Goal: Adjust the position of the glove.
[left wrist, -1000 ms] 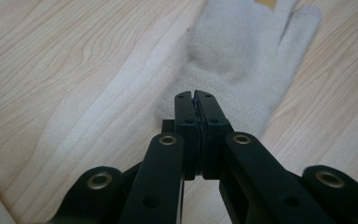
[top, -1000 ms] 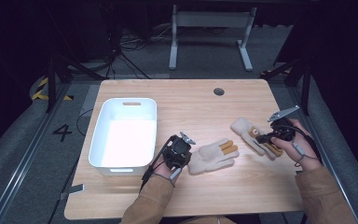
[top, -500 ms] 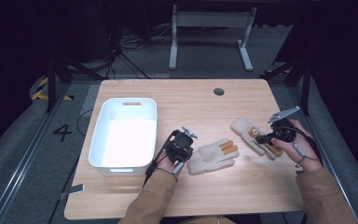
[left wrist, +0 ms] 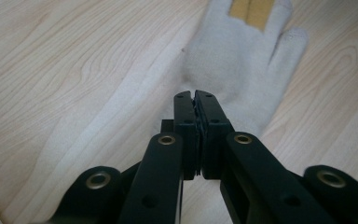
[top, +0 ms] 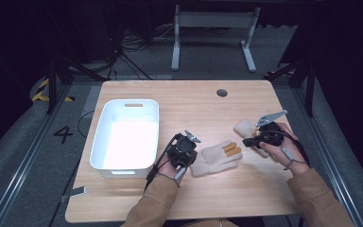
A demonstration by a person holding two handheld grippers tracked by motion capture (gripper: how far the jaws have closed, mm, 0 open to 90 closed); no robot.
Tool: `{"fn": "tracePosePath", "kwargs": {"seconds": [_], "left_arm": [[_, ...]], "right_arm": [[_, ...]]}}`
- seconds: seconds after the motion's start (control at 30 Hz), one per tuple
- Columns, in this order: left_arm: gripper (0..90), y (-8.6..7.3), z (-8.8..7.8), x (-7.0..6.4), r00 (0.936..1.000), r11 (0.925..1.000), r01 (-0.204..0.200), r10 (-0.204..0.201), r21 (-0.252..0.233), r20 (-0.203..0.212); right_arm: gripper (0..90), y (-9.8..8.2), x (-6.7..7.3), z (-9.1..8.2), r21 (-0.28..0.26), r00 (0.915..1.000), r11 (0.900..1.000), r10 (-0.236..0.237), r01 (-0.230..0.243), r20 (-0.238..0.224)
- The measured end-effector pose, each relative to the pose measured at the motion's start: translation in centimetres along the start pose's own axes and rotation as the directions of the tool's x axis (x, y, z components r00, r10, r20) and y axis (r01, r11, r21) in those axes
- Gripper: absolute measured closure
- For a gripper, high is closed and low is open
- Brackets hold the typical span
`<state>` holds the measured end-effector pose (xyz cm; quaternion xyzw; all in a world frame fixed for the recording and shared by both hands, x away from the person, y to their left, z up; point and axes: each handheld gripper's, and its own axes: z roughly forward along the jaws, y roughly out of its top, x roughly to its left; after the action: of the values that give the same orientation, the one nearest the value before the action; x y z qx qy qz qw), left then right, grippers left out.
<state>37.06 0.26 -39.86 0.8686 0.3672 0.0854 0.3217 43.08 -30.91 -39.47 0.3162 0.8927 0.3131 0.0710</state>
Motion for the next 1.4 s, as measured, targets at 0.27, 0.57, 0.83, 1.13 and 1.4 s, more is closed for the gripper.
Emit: {"fn": "tracePosePath", "kwargs": {"seconds": [0.27,0.57,0.83,1.13,1.4], "left_arm": [[76.3,-0.8,-0.5,-0.2,0.9997,0.9999,0.011,-0.011,0.008,0.020],[67.3,-1.3,-0.6,-0.5,0.9994,0.9994,0.011,-0.012,0.032,0.032],[65.4,-1.5,-0.6,-0.5,0.9991,0.9993,0.010,-0.012,0.037,0.042],[65.1,-1.5,-0.5,-0.4,0.9990,0.9993,0.007,-0.009,0.037,0.044],[64.9,-1.2,-0.3,-0.4,0.9985,0.9995,0.007,-0.008,0.031,0.054]], "right_arm": [[90.0,1.6,0.7,3.1,0.025,0.9990,0.999,-0.045,0.045,-0.005],[90.0,2.8,1.0,5.3,0.032,0.9980,0.997,-0.064,0.064,0.004],[87.2,3.0,0.8,6.7,0.008,0.9960,0.997,-0.078,0.078,0.044],[89.3,2.8,0.9,7.5,0.041,0.9931,0.994,-0.104,0.102,0.054],[89.7,2.2,1.3,7.0,0.094,0.9925,0.989,-0.115,0.111,0.042]]}}
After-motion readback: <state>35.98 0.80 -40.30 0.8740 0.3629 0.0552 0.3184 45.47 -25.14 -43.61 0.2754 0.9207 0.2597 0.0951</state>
